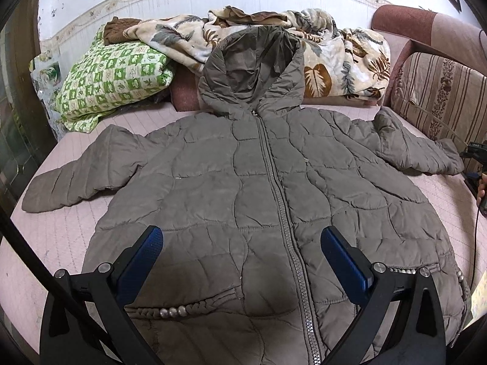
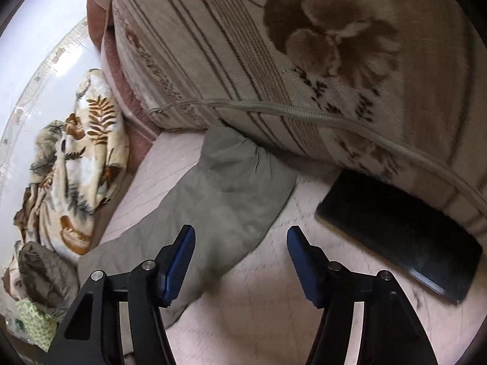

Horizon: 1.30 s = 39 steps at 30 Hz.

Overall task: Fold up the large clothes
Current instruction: 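Reach the right tool to the jacket sleeve cuff and grasp it, then lift the sleeve with the right tool and fold it across the jacket body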

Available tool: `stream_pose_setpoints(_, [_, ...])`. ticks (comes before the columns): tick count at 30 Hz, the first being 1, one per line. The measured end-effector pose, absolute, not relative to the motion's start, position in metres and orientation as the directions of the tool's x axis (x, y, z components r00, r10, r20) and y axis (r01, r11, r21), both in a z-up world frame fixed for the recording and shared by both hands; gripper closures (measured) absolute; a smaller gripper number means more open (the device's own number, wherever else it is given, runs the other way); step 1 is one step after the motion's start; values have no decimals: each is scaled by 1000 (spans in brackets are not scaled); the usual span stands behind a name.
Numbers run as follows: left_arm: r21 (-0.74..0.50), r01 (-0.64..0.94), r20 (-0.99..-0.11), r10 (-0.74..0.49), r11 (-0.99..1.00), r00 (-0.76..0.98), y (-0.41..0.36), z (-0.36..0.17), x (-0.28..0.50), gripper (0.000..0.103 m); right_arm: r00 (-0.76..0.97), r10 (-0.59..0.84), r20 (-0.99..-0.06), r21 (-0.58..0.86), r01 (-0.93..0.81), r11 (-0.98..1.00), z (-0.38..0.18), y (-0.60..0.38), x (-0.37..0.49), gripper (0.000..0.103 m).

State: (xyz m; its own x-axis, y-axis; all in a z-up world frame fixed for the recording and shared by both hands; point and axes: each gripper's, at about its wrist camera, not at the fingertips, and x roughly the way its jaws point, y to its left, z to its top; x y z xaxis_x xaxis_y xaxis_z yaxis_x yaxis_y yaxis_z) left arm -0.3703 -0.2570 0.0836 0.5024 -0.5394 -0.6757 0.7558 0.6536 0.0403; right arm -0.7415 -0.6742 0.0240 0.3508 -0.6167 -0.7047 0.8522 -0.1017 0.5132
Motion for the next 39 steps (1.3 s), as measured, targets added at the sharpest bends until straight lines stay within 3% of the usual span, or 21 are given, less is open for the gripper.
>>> stream_pose_setpoints(10, [59, 773, -701, -526, 631, 482, -271, 72, -370, 0, 303, -610, -732, 446, 890, -92, -3, -717, -730, 39])
stream_pose_setpoints(12, [68, 774, -705, -518, 629, 483, -273, 69, -370, 0, 297, -621, -726, 432, 899, -75, -5, -721, -725, 66])
stream_pose_setpoints(14, [70, 773, -708, -515, 631, 484, -274, 68, -369, 0, 300, -634, -712, 448, 890, -82, -5, -719, -727, 83])
stream_pose_setpoints(21, [59, 770, -687, -534, 635, 493, -266, 76, -372, 0, 280, -768, -576, 445, 895, -8, 68, -685, -725, 87])
stream_pose_setpoints(28, [54, 757, -650, -552, 651, 522, -253, 89, -373, 0, 385, -850, -358, 465, 863, 195, 173, -630, -688, 88])
stream_pose_setpoints(34, [54, 741, -640, -546, 670, 540, -241, 93, -368, 0, 603, -772, -199, 458, 754, 471, 237, -582, -605, 88])
stream_pose_setpoints(39, [41, 722, -638, -538, 690, 551, -230, 94, -360, 0, 762, -629, -156, 413, 628, 659, 262, -532, -527, 88])
